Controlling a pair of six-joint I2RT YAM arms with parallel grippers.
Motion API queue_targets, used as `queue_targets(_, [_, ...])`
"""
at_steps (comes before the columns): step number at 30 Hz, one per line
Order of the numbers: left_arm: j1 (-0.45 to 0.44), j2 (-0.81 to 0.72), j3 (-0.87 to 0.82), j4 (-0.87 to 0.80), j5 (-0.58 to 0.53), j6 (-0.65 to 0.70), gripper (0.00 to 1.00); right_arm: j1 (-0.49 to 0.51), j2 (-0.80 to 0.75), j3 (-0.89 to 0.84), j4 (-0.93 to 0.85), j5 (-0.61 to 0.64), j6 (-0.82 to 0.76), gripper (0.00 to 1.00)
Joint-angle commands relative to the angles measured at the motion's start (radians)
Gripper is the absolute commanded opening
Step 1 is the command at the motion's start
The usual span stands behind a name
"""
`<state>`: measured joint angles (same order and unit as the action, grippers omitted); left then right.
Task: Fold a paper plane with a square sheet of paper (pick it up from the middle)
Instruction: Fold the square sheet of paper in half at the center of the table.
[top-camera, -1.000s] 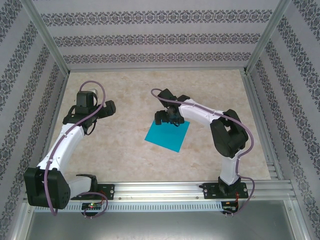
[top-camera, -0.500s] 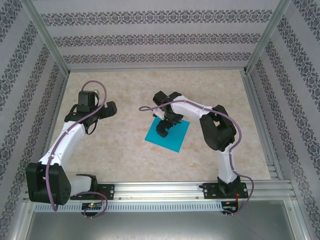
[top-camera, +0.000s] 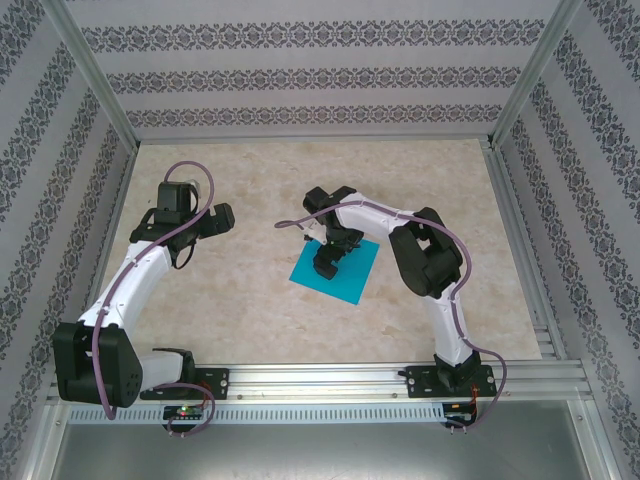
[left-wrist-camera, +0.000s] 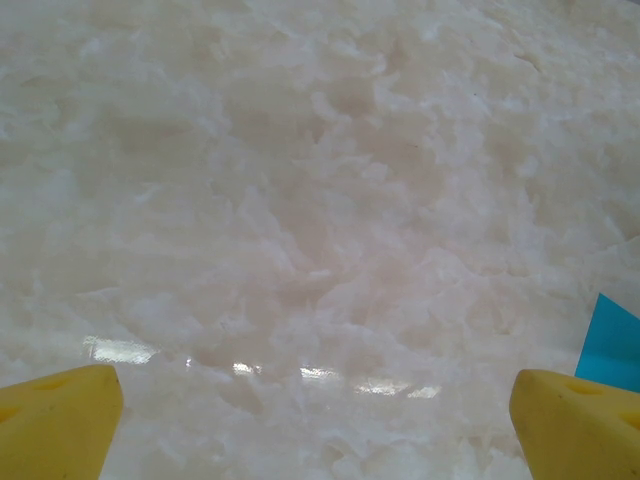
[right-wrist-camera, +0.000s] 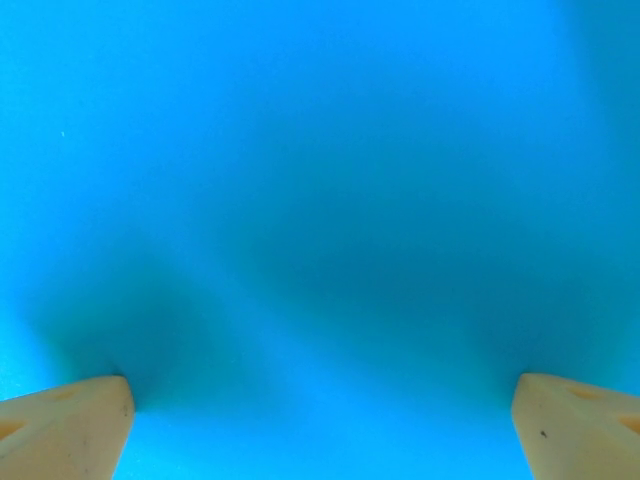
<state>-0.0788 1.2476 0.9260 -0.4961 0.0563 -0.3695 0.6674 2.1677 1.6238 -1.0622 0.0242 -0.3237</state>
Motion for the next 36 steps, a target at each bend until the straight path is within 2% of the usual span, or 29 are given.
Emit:
queue_targets(1, [0.008,0.001,0.035,-0.022,0.013,0.004,1.0,0.004,0.058,-0.031,0.032,0.009,0.006,0.98])
queue_targets(9, [0.008,0.006,0.038,-0.027,0.01,0.005,1.0,-0.001,0.087,-0.06,0.074,0.084,0.023,0.96])
queue_targets(28, [0.008,0.026,0.047,-0.035,0.014,0.007,1.0,-0.051,0.064,-0.058,0.084,-0.027,0.013,0.86])
queue_targets(32, [0.009,0.025,0.044,-0.035,0.019,0.0,1.0,-0.054,0.015,-0.073,0.109,-0.102,0.063,0.77])
queue_targets(34, [0.008,0.022,0.041,-0.035,0.021,-0.013,1.0,-0.057,-0.019,-0.091,0.137,-0.147,0.119,0.68])
queue_targets(36, [0.008,0.015,0.033,-0.03,0.03,-0.03,1.0,-0.063,-0.064,-0.12,0.181,-0.219,0.182,0.54])
